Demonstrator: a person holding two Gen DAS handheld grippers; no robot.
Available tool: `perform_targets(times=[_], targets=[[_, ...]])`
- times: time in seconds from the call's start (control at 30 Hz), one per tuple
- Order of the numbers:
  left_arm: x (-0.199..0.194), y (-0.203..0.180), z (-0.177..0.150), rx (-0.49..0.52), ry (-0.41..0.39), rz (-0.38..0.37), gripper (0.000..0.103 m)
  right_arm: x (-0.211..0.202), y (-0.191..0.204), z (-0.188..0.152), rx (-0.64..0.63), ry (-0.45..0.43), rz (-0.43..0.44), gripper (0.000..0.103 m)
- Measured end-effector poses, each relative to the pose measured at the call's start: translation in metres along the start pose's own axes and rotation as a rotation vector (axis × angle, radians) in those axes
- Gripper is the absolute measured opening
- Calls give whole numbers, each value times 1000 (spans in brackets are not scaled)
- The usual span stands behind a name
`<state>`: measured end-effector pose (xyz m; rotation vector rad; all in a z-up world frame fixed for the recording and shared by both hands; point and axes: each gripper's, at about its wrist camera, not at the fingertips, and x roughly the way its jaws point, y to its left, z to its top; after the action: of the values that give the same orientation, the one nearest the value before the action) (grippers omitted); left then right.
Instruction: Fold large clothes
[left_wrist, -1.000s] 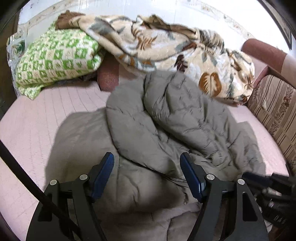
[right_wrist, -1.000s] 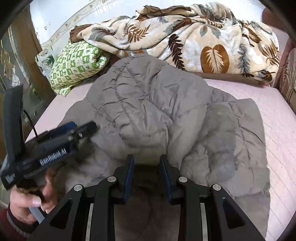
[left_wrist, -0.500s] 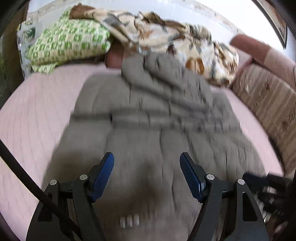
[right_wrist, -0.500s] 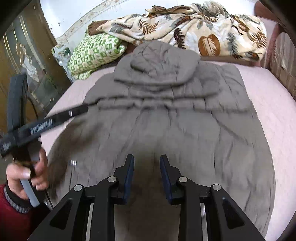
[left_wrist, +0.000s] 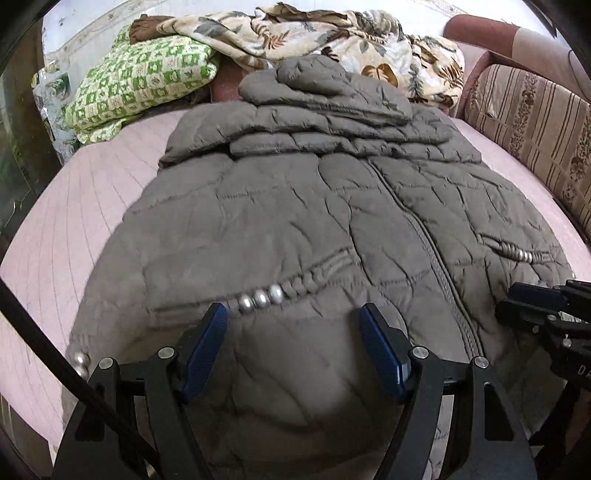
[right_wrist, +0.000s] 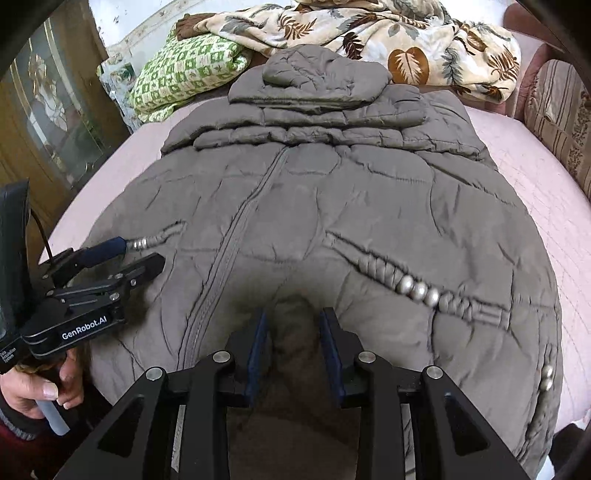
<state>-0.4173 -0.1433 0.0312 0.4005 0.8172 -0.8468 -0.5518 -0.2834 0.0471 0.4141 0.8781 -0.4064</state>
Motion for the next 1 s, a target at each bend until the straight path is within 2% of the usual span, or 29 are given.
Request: perform_targets(times=[0.27, 0.47, 0.67, 0.87, 0.97, 1.0], targets=[[-7, 2, -12, -19, -2, -3, 73, -2, 9, -15, -37, -7, -32, 36], [-21, 2, -28, 5, -14, 1, 73, -7, 13, -24, -46, -15, -25, 41], [-37, 4, -39, 4, -32, -6, 73, -17, 13, -34, -33, -23, 3, 41], [-69, 20, -38, -35, -140, 2, 73, -45, 1, -38, 0, -78, 34, 41], [-84, 43, -31, -62, -211, 73, 73, -65, -21, -38, 60, -138, 18, 42], [-85, 50, -30, -76, -215, 85, 73, -71, -32, -38, 84, -158, 7, 46]])
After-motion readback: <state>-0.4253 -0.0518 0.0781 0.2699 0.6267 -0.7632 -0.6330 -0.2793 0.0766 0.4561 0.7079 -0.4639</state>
